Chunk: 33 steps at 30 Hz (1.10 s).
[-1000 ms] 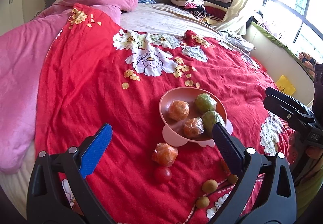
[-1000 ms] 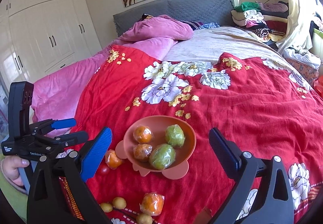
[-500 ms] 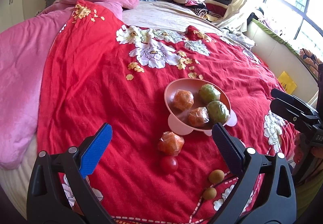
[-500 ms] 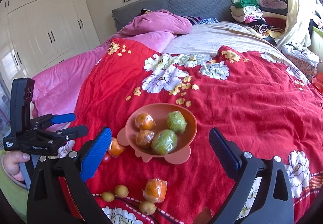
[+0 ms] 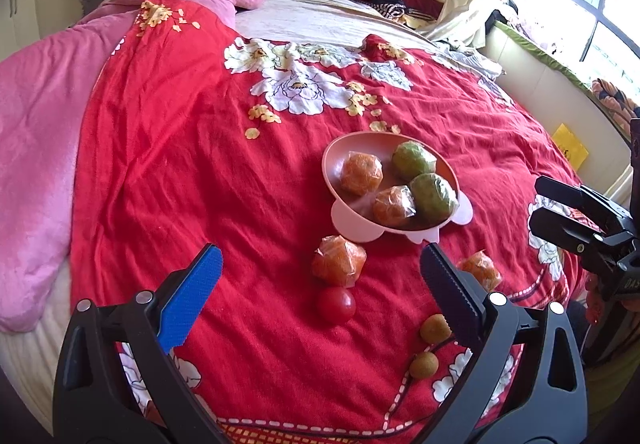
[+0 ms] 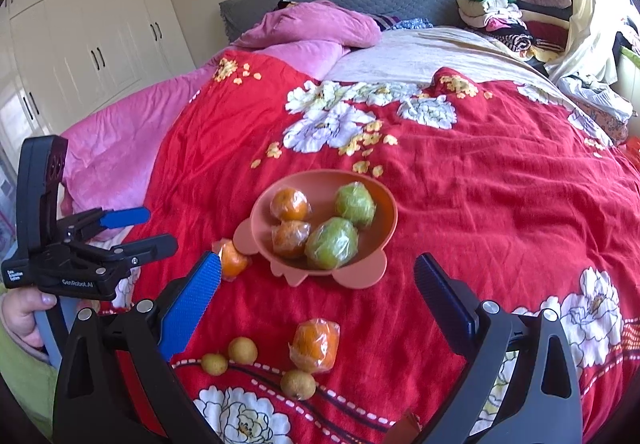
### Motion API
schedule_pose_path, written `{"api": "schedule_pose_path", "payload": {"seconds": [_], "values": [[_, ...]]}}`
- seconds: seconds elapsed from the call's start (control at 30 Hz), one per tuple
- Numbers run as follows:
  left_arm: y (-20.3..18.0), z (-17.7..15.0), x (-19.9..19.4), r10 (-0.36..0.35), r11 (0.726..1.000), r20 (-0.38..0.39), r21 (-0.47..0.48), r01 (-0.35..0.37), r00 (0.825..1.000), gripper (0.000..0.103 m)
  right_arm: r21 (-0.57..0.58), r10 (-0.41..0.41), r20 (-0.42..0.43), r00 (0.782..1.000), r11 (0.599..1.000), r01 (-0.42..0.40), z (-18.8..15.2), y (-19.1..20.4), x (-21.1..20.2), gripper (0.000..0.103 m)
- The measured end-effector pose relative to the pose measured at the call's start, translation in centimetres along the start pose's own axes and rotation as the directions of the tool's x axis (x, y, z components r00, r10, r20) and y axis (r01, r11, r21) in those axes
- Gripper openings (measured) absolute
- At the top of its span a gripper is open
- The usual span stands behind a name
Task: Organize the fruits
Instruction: 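Move both open tools toward the wrapped mandarins lying on the bedspread, then grasp a wrapped mandarin with the left tool while the right tool grasps another wrapped mandarin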
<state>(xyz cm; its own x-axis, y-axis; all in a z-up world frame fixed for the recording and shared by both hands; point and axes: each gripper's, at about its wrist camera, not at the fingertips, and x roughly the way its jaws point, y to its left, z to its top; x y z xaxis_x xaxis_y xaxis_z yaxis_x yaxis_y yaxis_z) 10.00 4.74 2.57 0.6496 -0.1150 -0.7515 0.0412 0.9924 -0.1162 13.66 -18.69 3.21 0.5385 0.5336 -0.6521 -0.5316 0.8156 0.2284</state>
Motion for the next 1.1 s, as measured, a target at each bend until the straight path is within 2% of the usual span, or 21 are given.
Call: {"api": "schedule_pose_path", "payload": {"seconds": [0.73, 1.1], "values": [[-0.9, -1.3, 1.5, -0.006, 0.999, -0.049, 0.036, 0.008, 0.999, 0.093, -0.005, -0.048, -0.102, 0.994, 0.999, 0.048, -2.8, -0.2, 1.8, 0.097], [-1.0, -1.9, 2.7, -0.007, 0.999, -0.079, 0.048, 0.011, 0.997, 0.093, -0.009, -0.035, -0.156, 0.987, 0.999, 0.034, -4.0, 0.0, 2.9, 0.095]]}}
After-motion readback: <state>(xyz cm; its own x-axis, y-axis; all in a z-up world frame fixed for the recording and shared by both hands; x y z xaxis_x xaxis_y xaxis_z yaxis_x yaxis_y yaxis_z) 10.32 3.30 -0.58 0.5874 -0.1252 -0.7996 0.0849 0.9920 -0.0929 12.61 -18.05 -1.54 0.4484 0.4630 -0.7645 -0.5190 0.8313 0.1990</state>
